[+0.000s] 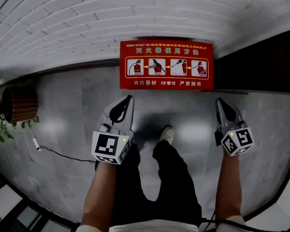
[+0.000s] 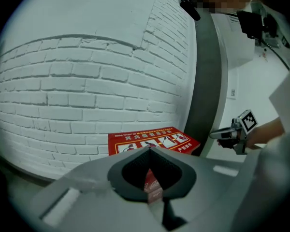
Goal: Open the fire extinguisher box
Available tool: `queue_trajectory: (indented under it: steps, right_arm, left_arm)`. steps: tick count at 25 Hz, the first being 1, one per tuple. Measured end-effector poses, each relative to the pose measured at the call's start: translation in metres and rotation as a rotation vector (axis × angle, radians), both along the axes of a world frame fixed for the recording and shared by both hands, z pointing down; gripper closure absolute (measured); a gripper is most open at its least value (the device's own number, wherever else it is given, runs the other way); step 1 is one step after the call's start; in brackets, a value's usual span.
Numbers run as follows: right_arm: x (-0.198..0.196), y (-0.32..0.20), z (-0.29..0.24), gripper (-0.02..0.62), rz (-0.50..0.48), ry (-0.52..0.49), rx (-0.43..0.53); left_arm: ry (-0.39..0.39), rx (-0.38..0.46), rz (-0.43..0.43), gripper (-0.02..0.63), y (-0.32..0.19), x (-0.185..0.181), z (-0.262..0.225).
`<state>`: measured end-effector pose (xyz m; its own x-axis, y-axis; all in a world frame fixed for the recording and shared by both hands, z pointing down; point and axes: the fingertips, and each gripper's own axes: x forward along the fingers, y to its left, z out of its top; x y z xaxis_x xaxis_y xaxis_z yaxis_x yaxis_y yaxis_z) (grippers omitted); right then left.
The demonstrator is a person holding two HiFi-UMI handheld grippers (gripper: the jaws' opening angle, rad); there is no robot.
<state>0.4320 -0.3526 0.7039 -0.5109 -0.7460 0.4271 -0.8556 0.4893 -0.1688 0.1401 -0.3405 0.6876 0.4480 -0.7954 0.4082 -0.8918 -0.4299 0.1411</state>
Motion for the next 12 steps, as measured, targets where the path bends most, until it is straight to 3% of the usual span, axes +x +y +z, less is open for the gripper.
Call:
queue_trajectory:
  steps: [6, 8, 12]
  right_arm:
    - [0.009, -0.010, 0.050, 0.587, -0.001, 0.014, 0.029]
    - [0.010, -0.013, 0.058, 0.504, 0.000, 0.008, 0.029]
    - [0.008, -0.014, 0.069, 0.494, -0.039, 0.022, 0.015]
  left_arm:
    - [0.010, -0.029, -0.003, 0.601, 0.006, 0.010, 0.046]
    - [0.008, -0.042, -0.003, 0.601, 0.006, 0.012, 0.053]
    - [0.044, -0.024, -0.008, 0.601, 0.001, 0.020, 0.049]
